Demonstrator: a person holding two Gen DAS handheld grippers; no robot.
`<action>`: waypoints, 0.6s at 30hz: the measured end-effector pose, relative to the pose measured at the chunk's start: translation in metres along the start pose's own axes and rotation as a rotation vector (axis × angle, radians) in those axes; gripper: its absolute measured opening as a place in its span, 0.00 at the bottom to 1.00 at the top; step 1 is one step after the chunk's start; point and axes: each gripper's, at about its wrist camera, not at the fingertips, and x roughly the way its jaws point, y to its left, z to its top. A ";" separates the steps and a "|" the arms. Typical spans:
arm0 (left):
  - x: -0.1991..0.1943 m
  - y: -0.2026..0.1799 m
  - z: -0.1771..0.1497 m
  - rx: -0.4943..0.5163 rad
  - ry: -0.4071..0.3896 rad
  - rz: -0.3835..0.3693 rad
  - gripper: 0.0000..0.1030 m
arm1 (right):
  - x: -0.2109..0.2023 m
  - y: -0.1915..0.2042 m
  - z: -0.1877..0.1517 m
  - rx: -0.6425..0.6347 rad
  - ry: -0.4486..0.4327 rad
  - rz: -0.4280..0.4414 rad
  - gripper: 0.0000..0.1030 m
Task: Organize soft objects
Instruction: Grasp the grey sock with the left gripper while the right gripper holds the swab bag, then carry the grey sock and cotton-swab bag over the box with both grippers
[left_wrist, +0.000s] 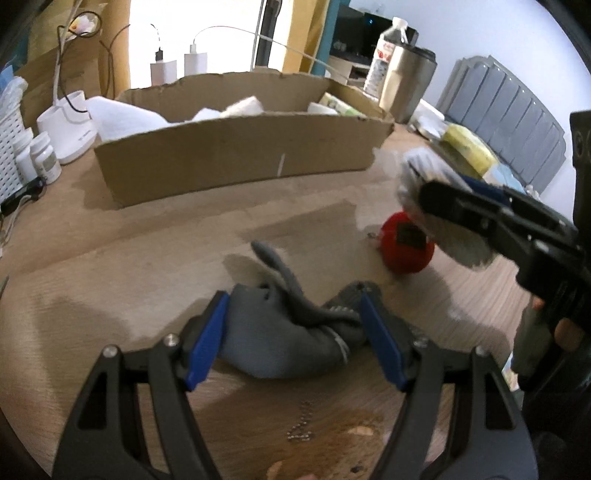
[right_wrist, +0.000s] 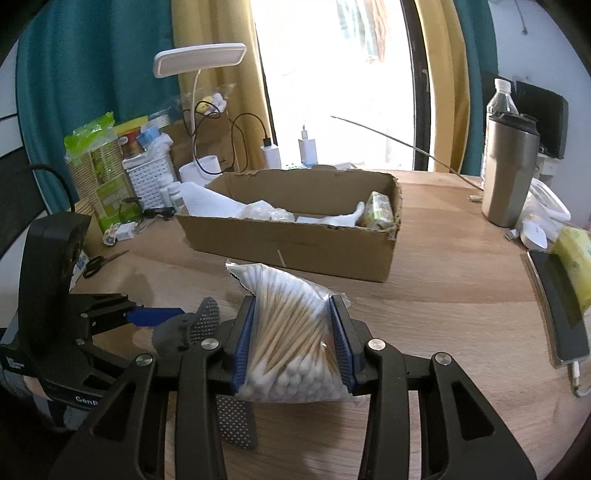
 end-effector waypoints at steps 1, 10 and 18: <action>0.000 -0.001 0.000 0.006 -0.002 0.001 0.71 | 0.000 -0.001 0.000 0.002 0.000 -0.003 0.40; 0.001 -0.011 -0.005 0.068 -0.006 0.029 0.71 | -0.004 -0.005 -0.002 0.013 -0.007 -0.013 0.40; -0.004 -0.024 -0.009 0.159 -0.029 0.016 0.38 | -0.007 -0.005 0.000 0.013 -0.012 -0.017 0.40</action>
